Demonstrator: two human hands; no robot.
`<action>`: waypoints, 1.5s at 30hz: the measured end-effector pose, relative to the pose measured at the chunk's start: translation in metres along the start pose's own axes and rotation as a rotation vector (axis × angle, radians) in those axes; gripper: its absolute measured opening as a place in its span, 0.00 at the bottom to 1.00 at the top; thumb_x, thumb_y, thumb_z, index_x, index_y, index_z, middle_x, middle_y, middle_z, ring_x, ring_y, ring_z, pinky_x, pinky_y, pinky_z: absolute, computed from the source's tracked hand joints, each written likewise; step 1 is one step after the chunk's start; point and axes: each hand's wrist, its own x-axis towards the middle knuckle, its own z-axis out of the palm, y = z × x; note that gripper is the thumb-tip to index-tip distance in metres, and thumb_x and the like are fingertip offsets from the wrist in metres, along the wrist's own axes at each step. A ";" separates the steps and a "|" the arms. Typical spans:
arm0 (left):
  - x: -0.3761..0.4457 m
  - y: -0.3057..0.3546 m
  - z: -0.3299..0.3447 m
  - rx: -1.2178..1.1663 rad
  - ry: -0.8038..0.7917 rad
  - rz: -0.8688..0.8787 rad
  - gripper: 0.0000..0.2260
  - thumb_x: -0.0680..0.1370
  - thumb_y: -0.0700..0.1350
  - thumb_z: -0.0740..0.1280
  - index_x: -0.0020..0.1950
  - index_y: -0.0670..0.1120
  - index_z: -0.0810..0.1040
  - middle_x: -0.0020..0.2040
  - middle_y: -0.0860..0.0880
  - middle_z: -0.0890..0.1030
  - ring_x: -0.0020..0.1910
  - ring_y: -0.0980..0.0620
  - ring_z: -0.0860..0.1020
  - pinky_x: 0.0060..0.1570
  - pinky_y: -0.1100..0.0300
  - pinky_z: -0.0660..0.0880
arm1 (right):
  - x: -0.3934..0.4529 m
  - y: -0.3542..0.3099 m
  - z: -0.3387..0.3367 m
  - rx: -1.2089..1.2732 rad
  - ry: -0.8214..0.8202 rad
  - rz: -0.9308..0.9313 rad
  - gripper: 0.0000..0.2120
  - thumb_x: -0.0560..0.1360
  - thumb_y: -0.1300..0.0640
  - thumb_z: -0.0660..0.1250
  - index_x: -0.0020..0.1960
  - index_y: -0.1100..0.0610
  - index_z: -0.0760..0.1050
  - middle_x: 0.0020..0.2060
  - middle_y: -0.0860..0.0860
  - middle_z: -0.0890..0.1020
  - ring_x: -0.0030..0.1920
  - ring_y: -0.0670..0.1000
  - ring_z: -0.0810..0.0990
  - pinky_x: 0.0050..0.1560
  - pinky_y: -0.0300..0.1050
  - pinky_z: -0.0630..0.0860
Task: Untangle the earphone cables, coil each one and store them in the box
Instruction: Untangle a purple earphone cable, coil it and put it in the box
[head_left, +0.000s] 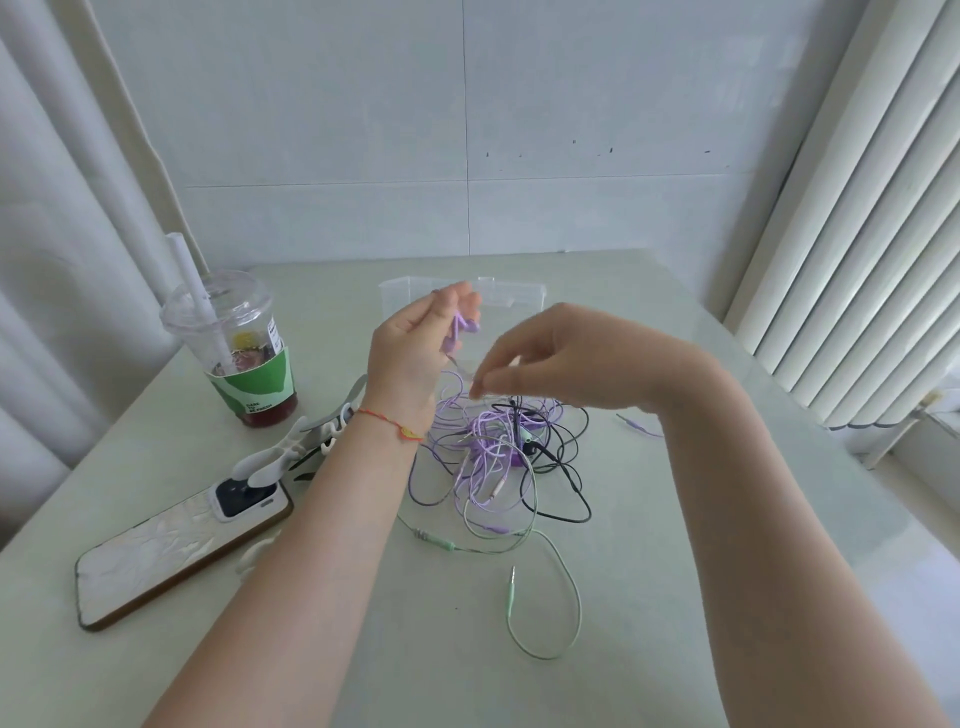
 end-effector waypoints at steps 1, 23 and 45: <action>0.001 0.000 -0.002 -0.035 0.032 0.004 0.09 0.82 0.42 0.63 0.48 0.48 0.83 0.46 0.48 0.84 0.52 0.49 0.83 0.57 0.56 0.76 | -0.001 -0.002 0.002 -0.056 -0.063 0.017 0.06 0.76 0.47 0.68 0.49 0.43 0.83 0.23 0.45 0.67 0.24 0.45 0.64 0.27 0.32 0.60; 0.004 -0.004 -0.014 0.202 -0.314 -0.252 0.12 0.83 0.43 0.59 0.41 0.43 0.74 0.26 0.50 0.70 0.28 0.51 0.71 0.38 0.51 0.80 | 0.012 0.007 0.000 0.072 0.396 0.063 0.08 0.76 0.57 0.64 0.44 0.52 0.82 0.20 0.42 0.70 0.19 0.44 0.62 0.21 0.33 0.59; -0.010 0.023 -0.005 -0.458 -0.373 -0.165 0.10 0.80 0.42 0.60 0.56 0.48 0.79 0.58 0.52 0.82 0.59 0.50 0.80 0.35 0.65 0.79 | 0.032 0.026 0.021 -0.012 0.163 0.080 0.12 0.81 0.48 0.59 0.40 0.43 0.75 0.28 0.48 0.76 0.21 0.40 0.68 0.29 0.35 0.66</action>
